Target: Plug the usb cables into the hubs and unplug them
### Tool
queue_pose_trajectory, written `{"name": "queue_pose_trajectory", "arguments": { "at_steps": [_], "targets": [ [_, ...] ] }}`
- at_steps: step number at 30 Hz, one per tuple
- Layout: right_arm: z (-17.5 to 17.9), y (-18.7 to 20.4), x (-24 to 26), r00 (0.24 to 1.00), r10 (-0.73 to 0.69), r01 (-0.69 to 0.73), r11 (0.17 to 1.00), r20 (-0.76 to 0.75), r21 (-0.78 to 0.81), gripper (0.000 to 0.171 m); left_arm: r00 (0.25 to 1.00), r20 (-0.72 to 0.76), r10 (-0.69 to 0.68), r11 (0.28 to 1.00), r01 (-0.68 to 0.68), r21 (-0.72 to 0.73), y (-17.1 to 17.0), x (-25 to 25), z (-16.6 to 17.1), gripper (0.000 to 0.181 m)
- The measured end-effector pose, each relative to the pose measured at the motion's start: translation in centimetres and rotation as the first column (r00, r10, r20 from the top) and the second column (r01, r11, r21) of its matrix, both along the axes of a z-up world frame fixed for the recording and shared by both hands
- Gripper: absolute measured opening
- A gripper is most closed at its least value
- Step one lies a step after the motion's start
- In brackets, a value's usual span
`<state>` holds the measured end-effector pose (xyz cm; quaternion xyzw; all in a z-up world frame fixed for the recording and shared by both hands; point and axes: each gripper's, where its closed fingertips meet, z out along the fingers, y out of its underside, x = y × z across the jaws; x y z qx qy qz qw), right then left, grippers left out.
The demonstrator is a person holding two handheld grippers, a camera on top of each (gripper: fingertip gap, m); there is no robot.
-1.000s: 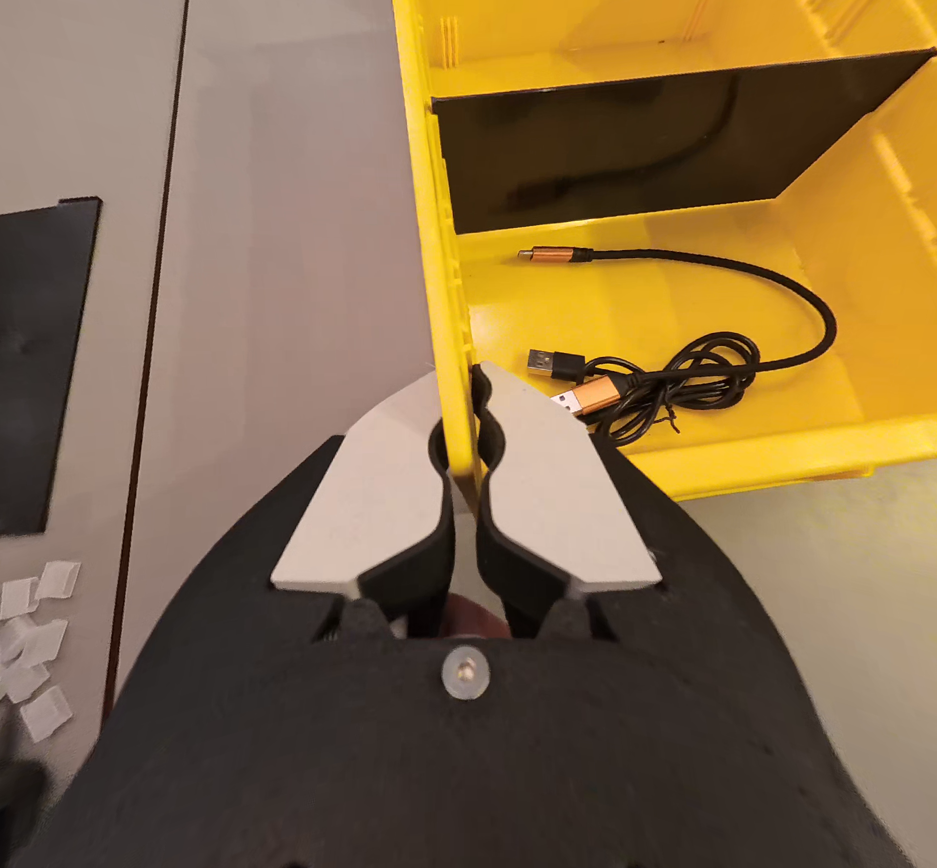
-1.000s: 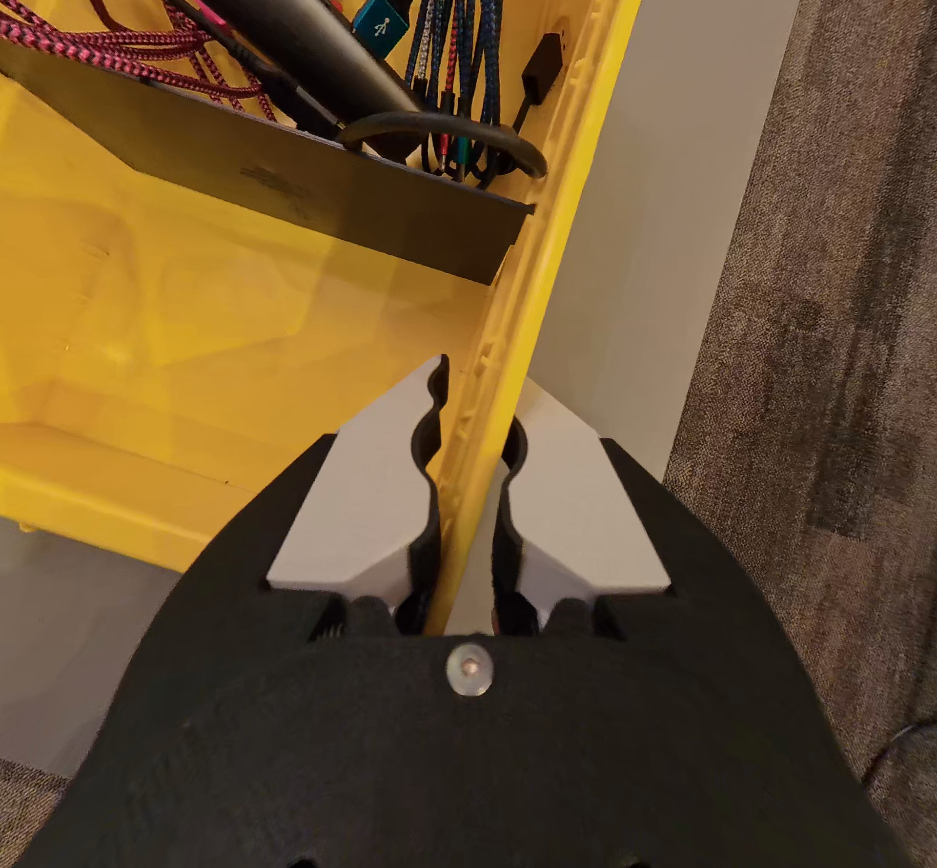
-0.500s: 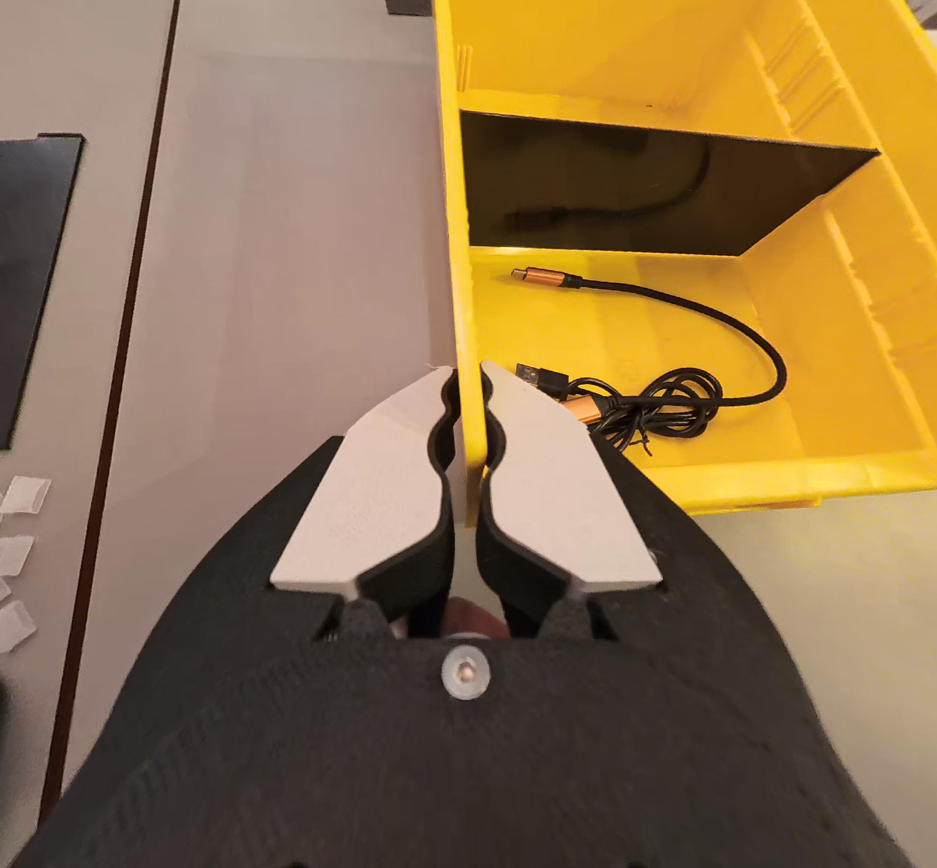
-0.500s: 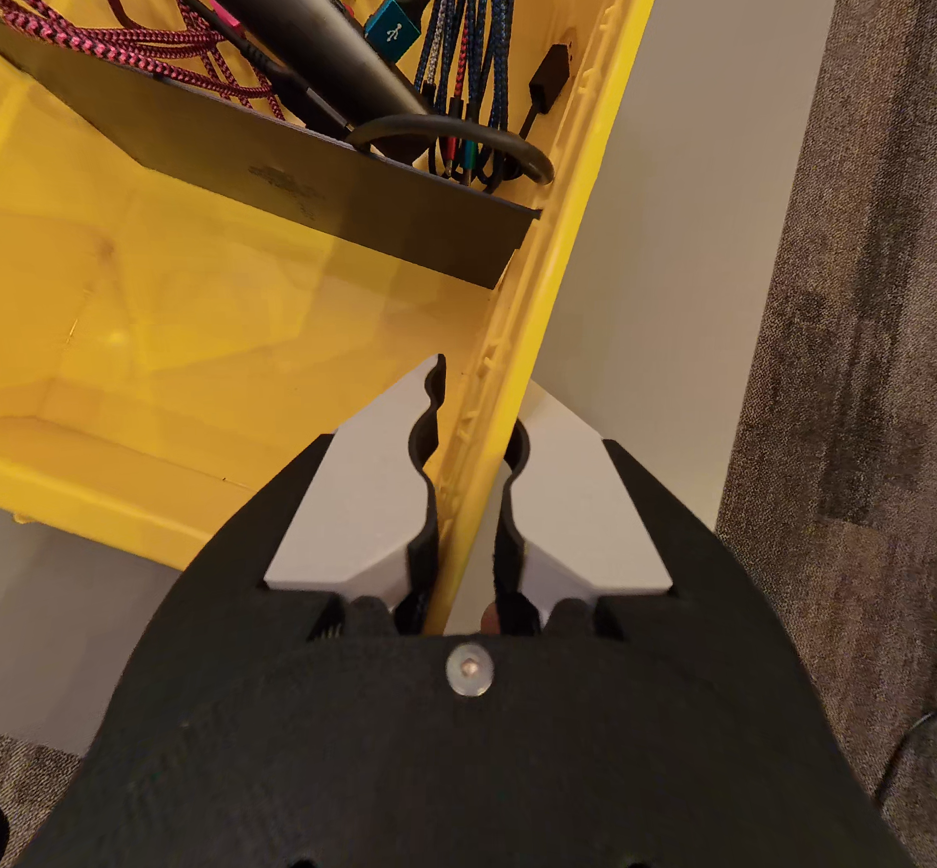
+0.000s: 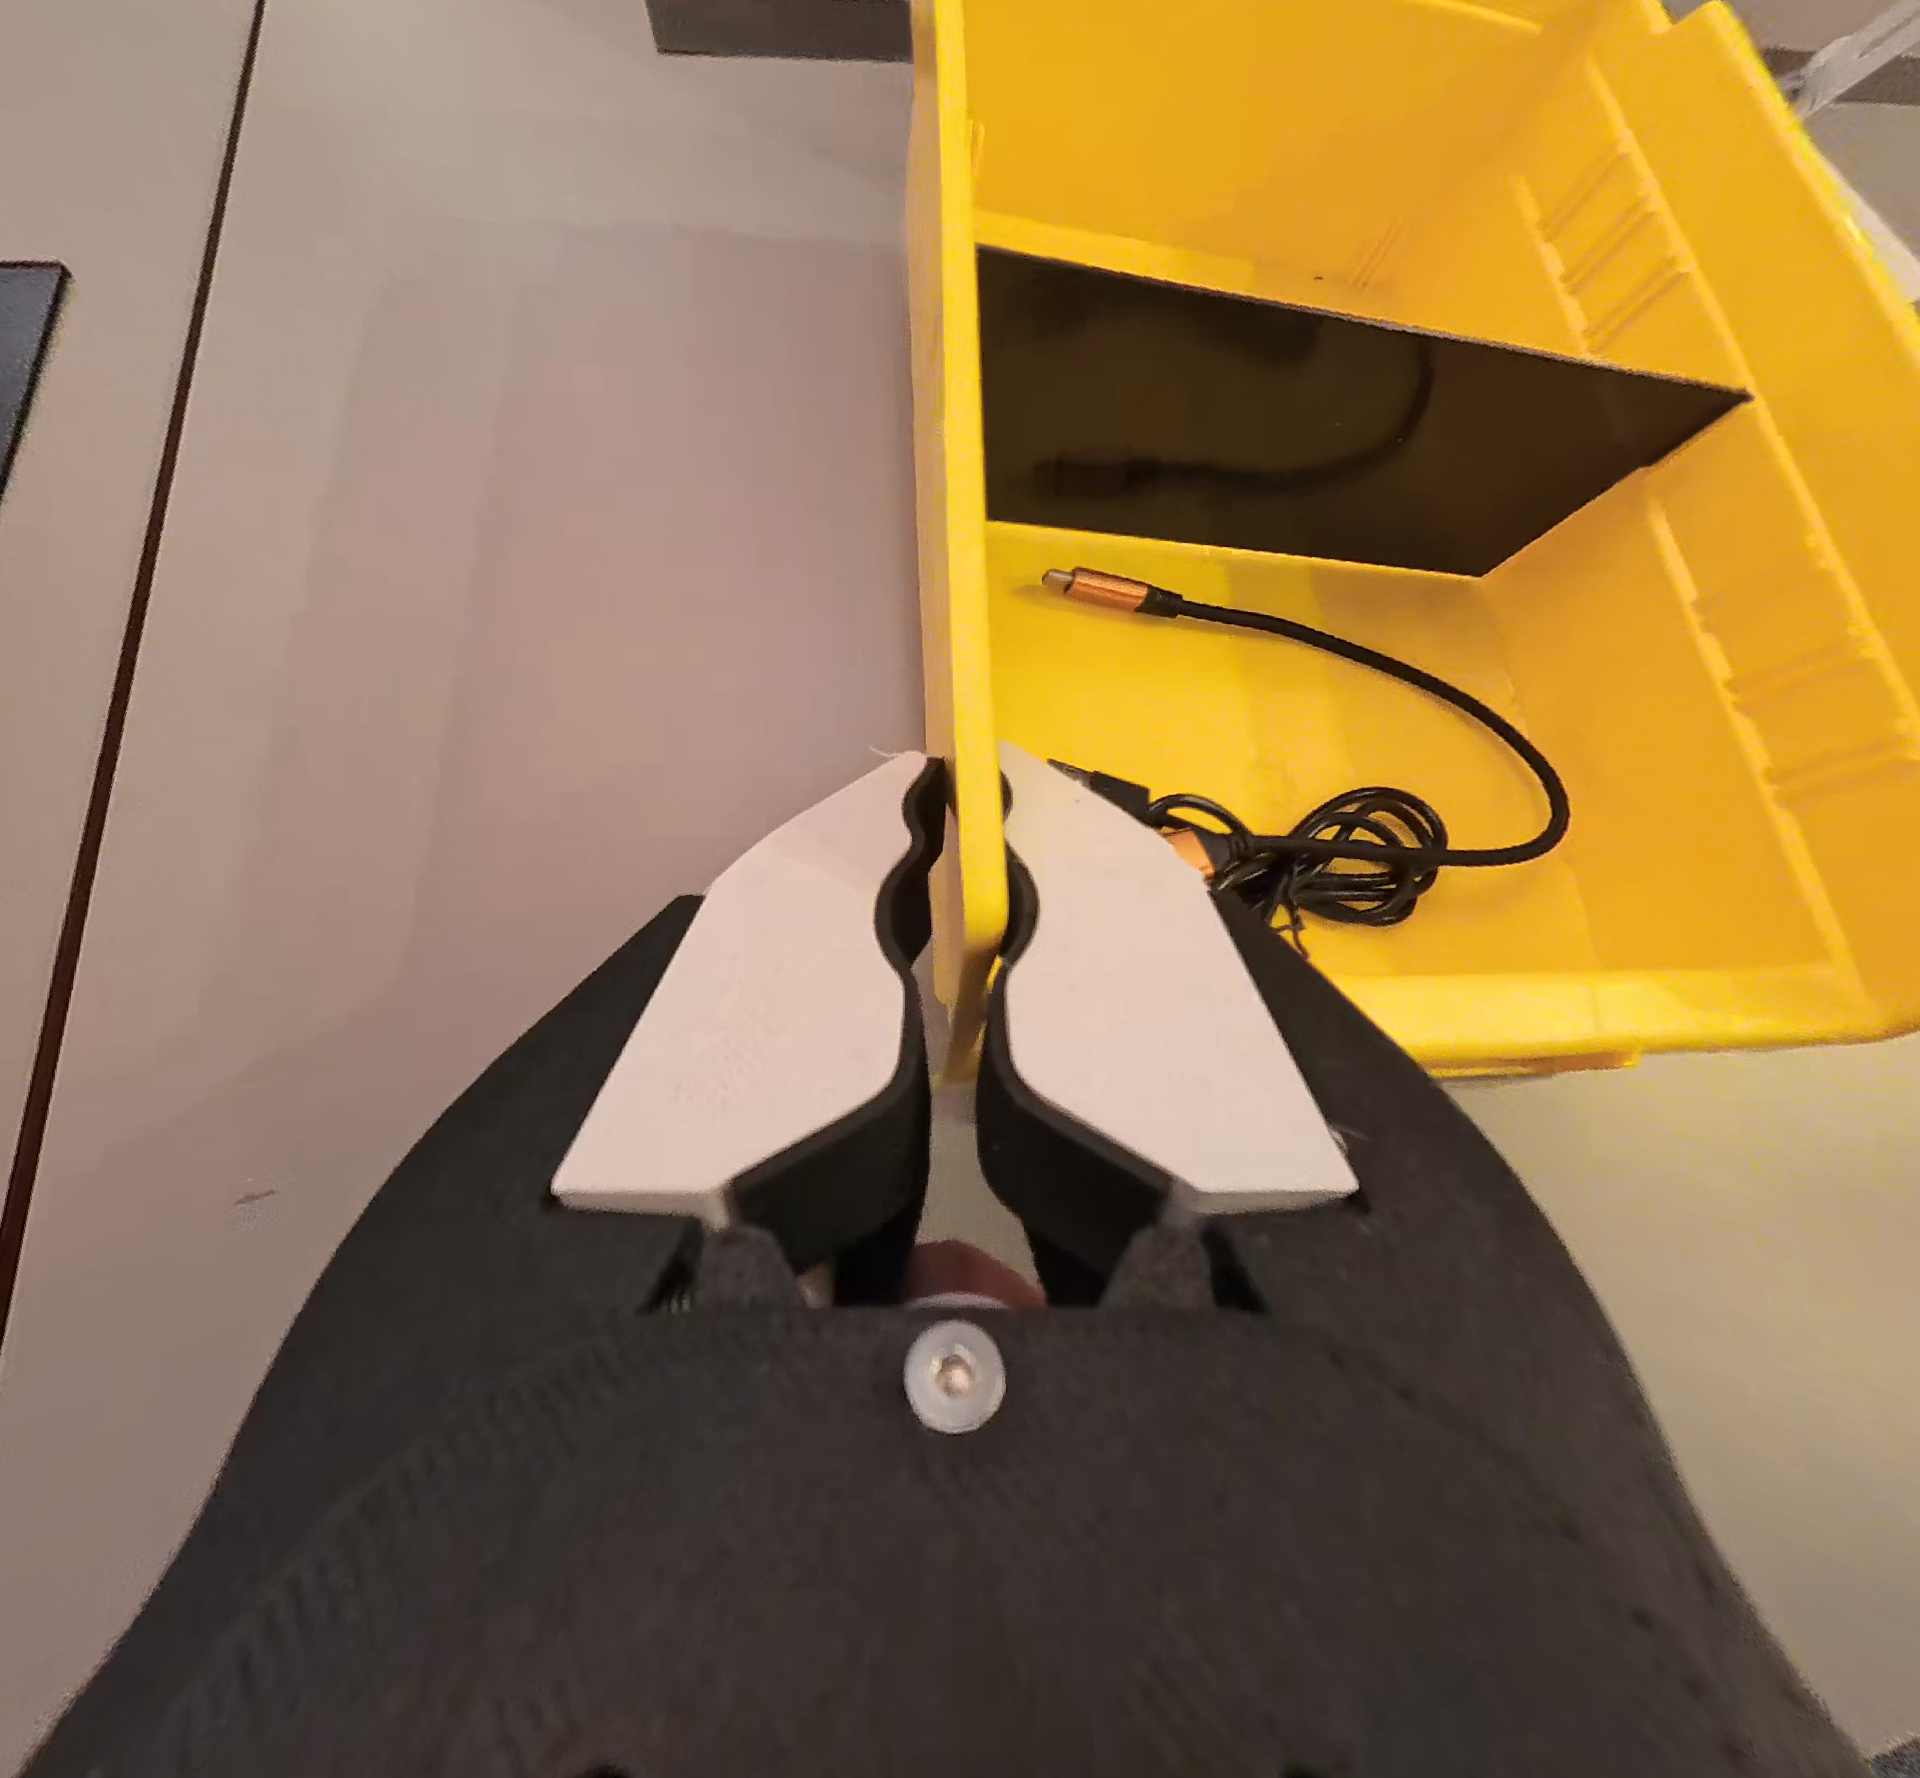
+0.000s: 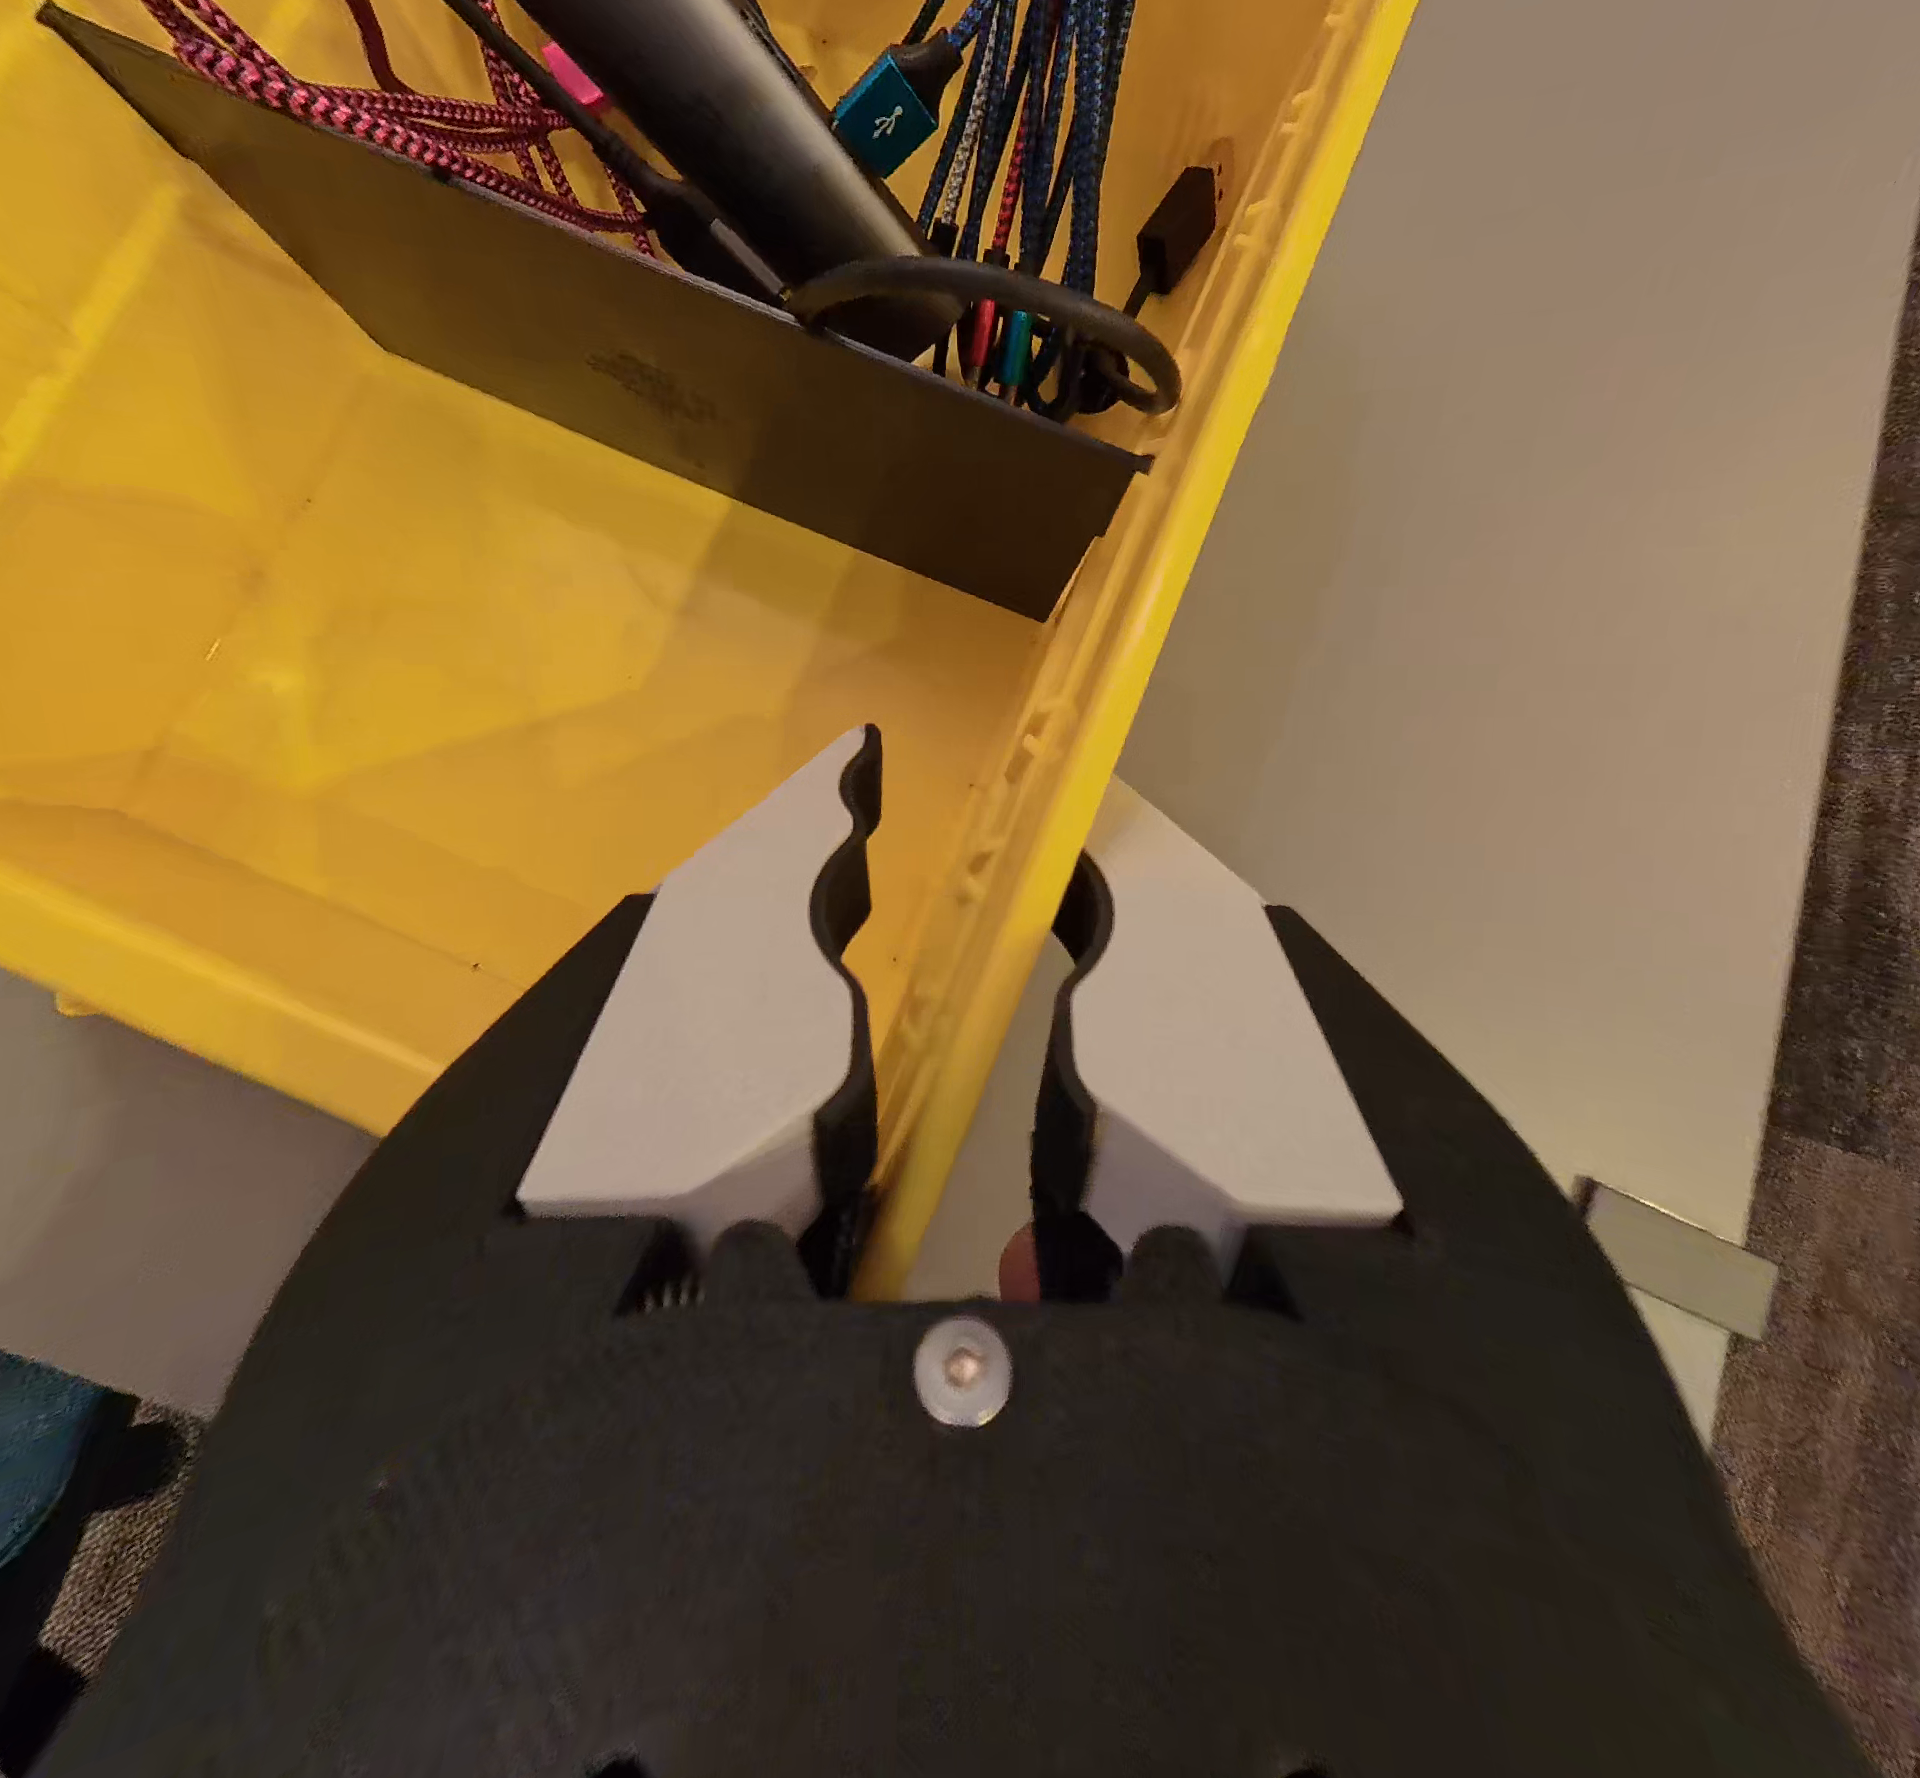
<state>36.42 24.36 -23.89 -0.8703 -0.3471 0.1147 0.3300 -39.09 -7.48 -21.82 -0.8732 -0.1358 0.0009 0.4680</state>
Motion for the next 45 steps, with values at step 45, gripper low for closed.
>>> {"name": "queue_pose_trajectory", "arguments": {
  "at_steps": [45],
  "targets": [
    [0.2,-14.2,-25.2,0.929,0.341,-0.346,0.938,-0.141,-0.013,0.085,0.998,-0.022,0.061,0.981,-0.056,0.187,-8.9,3.0,4.9,0.005]
  ]
}}
